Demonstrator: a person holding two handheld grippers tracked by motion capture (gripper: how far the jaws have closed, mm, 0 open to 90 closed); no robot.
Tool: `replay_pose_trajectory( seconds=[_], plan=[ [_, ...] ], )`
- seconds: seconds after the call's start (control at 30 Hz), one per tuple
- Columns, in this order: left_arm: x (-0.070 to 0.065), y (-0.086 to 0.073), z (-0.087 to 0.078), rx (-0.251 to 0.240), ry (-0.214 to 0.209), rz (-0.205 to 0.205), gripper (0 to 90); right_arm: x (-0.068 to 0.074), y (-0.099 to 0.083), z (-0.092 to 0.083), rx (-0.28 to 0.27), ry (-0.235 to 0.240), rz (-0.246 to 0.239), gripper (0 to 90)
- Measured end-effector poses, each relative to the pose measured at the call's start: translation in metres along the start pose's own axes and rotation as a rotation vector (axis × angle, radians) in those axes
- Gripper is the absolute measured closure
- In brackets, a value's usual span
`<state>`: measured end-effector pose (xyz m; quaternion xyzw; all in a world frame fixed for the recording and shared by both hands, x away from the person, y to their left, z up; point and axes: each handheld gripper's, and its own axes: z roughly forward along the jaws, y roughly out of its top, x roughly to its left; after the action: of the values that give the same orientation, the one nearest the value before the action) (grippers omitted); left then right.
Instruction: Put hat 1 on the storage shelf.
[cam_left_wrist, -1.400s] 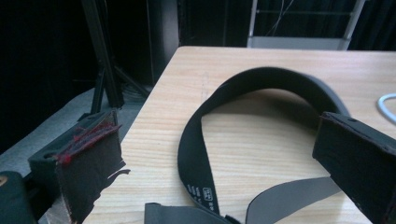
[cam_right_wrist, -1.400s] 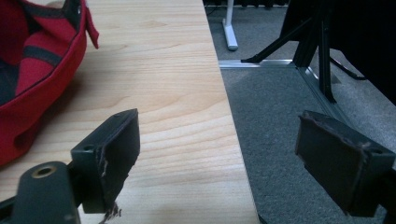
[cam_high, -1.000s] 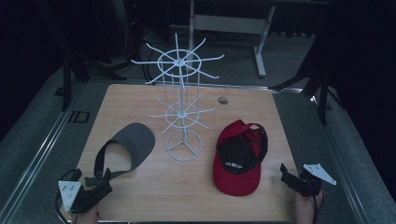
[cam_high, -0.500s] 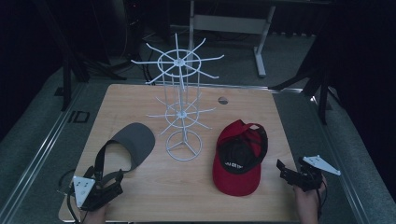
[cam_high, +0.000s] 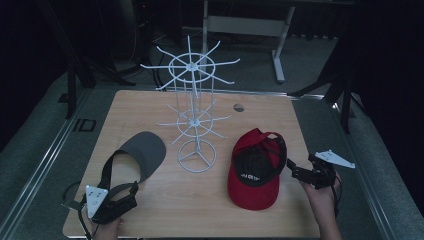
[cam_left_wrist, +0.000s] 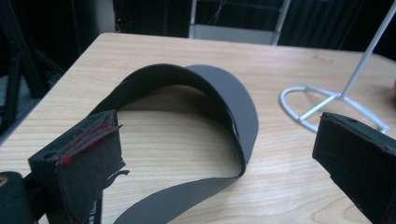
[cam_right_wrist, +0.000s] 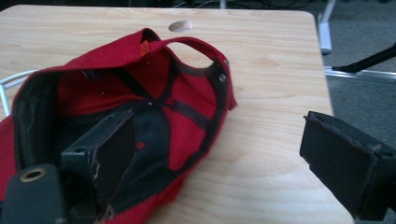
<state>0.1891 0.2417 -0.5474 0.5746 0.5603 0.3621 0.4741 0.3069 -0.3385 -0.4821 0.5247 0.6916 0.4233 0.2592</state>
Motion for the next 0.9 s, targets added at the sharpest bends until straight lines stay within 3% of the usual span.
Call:
replay_pose_trajectory(
  seconds=[0.13, 0.23, 0.33, 0.73, 0.9],
  plan=[
    [-0.003, 0.002, -0.001, 0.024, -0.01, 0.002, 1.6, 0.002, 0.007, 0.014, 0.018, 0.018, -0.021, 11.2],
    [-0.003, 0.001, -0.002, 0.032, -0.053, 0.009, 1.6, 0.004, 0.011, 0.027, 0.029, 0.03, -0.022, 13.2],
    [-0.003, 0.001, -0.002, 0.039, -0.069, 0.015, 1.6, 0.006, 0.011, 0.041, 0.043, 0.039, -0.022, 14.1],
    [-0.004, 0.0, -0.001, 0.06, -0.119, 0.042, 1.6, 0.017, 0.002, 0.094, 0.173, -0.021, -0.055, 14.7],
    [-0.004, 0.0, -0.001, 0.073, -0.135, 0.044, 1.6, 0.022, -0.003, 0.106, 0.21, -0.035, -0.079, 17.5]
  ],
)
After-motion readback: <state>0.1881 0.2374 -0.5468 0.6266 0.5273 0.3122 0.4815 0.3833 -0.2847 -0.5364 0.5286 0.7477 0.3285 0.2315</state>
